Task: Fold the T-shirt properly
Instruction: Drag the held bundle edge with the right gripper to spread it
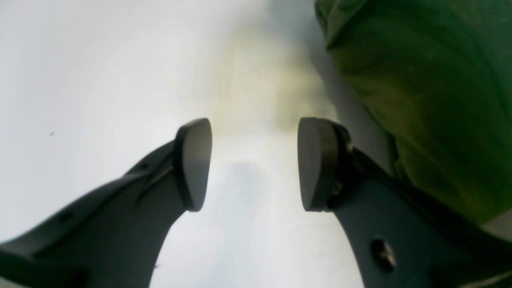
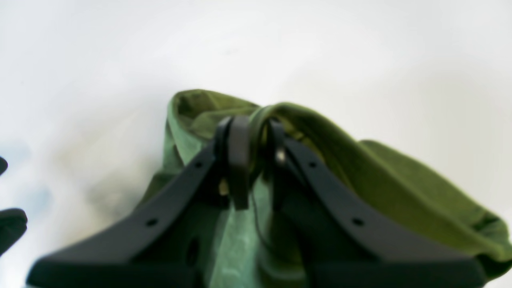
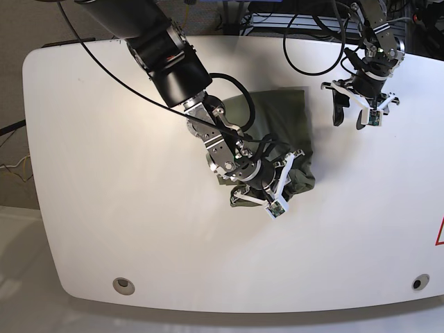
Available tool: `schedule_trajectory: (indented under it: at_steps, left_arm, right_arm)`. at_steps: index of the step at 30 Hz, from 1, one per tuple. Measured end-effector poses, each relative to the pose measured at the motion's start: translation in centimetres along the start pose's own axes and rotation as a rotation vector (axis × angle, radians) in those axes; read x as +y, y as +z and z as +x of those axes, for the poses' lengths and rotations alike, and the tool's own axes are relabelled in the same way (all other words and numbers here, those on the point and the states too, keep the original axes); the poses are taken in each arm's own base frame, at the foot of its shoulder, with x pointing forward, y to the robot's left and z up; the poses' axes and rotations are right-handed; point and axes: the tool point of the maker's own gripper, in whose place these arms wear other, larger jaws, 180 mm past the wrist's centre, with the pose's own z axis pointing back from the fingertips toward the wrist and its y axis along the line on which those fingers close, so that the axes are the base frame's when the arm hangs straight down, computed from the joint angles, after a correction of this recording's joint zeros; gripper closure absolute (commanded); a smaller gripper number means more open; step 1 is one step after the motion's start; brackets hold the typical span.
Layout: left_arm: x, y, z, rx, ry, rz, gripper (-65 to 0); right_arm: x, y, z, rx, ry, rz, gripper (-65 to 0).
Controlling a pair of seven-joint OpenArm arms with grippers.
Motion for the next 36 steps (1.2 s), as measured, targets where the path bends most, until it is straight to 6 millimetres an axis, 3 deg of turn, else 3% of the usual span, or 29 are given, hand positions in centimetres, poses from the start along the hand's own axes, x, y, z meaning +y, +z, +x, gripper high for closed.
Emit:
schedule_trajectory:
  at_steps: [8, 20, 24, 26, 28, 30, 36]
  left_arm:
    - [-0.1, 0.2, -0.5, 0.012, 0.000, -0.004, -32.6]
    - [-0.1, 0.2, -0.4, 0.010, 0.000, -0.005, -32.6]
    - [-0.1, 0.2, -0.4, 0.010, 0.000, -0.004, -32.6]
    - [-0.1, 0.2, -0.4, 0.010, -0.001, -0.004, -32.6]
    - [-0.1, 0.2, -0.4, 0.010, -0.001, -0.005, -32.6]
    - [-0.1, 0.2, -0.4, 0.010, -0.001, -0.004, -32.6]
    - [-0.1, 0.2, -0.4, 0.010, -0.003, -0.004, -32.6]
  right_arm:
    - [-0.5, 0.0, 1.7, -0.033, 0.017, -0.012, -34.4]
    - [-0.5, 0.8, 5.5, -0.115, -0.012, -0.005, -35.1]
    - [-1.6, 1.0, 5.6, -0.095, -0.053, -0.033, -28.3]
    - [-2.1, 1.2, 5.2, -0.078, -0.058, -0.044, -20.2]
    - [-3.0, 1.5, 4.5, -0.062, -0.049, -0.059, -7.4]
    - [-3.9, 1.8, 3.7, -0.049, -0.041, -0.072, 0.0]
    - [-6.3, 2.8, -0.1, 0.034, -0.041, -0.123, -1.3]
